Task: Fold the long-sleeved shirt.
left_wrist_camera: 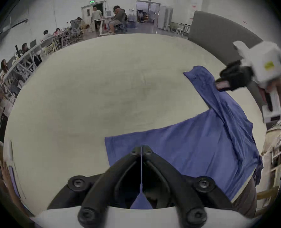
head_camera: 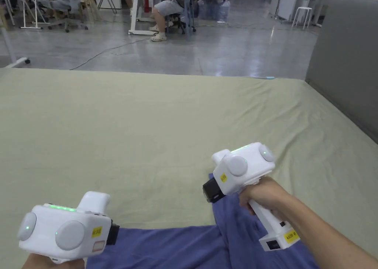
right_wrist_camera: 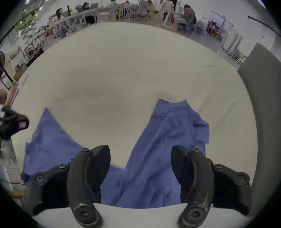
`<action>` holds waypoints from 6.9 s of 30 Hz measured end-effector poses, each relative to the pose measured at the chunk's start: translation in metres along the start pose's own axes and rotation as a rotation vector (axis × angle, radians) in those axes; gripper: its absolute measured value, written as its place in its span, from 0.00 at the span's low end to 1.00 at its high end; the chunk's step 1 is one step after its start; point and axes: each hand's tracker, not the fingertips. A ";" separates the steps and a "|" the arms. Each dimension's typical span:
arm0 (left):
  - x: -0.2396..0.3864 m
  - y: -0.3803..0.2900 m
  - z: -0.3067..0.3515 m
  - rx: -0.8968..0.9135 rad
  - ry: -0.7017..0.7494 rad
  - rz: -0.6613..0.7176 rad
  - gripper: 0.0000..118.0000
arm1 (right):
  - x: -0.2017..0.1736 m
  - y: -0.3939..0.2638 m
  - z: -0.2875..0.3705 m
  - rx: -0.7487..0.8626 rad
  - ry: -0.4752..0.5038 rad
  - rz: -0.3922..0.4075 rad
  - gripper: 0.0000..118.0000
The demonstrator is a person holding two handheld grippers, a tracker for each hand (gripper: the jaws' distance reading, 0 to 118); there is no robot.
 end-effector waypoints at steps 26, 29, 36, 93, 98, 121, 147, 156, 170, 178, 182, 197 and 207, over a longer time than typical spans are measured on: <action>-0.026 -0.012 0.025 0.023 -0.041 0.078 0.00 | -0.063 -0.089 0.118 0.116 0.194 0.171 0.00; -0.020 -0.018 0.035 0.029 -0.040 0.076 0.00 | -0.075 -0.149 0.128 0.059 0.259 0.153 0.00; -0.004 -0.025 0.046 0.014 -0.038 0.067 0.00 | -0.094 -0.239 0.082 -0.133 0.256 0.145 0.00; -0.007 0.026 -0.060 -0.142 0.092 0.053 0.00 | 0.111 -0.166 0.023 -0.200 -0.125 -0.294 0.00; -0.019 0.068 0.020 0.061 0.102 0.059 0.00 | 0.128 -0.131 0.120 0.019 -0.039 -0.309 0.00; -0.073 0.417 0.377 0.793 0.161 0.275 0.00 | 0.174 0.182 0.515 0.847 -0.452 -0.250 0.00; -0.088 0.273 0.202 0.487 0.132 0.277 0.00 | 0.156 0.062 0.312 0.620 -0.260 -0.265 0.00; -0.057 0.120 0.241 0.453 0.109 0.087 0.00 | 0.098 -0.100 0.338 0.531 -0.195 -0.115 0.00; -0.012 -0.176 0.152 -0.188 0.111 -0.093 0.00 | -0.019 -0.370 0.201 -0.122 0.045 0.071 0.00; -0.002 -0.222 0.139 -0.317 0.074 -0.121 0.00 | -0.037 -0.389 0.177 -0.187 0.031 0.078 0.10; -0.016 -0.205 0.146 -0.281 0.019 -0.069 0.90 | -0.027 -0.374 0.199 -0.138 0.020 0.061 0.87; -0.038 -0.041 0.138 0.060 0.026 0.009 0.00 | 0.030 -0.169 0.173 0.110 -0.023 -0.111 0.00; -0.056 0.004 0.011 -0.009 -0.010 -0.061 0.00 | 0.085 0.097 -0.031 0.034 -0.068 -0.128 0.73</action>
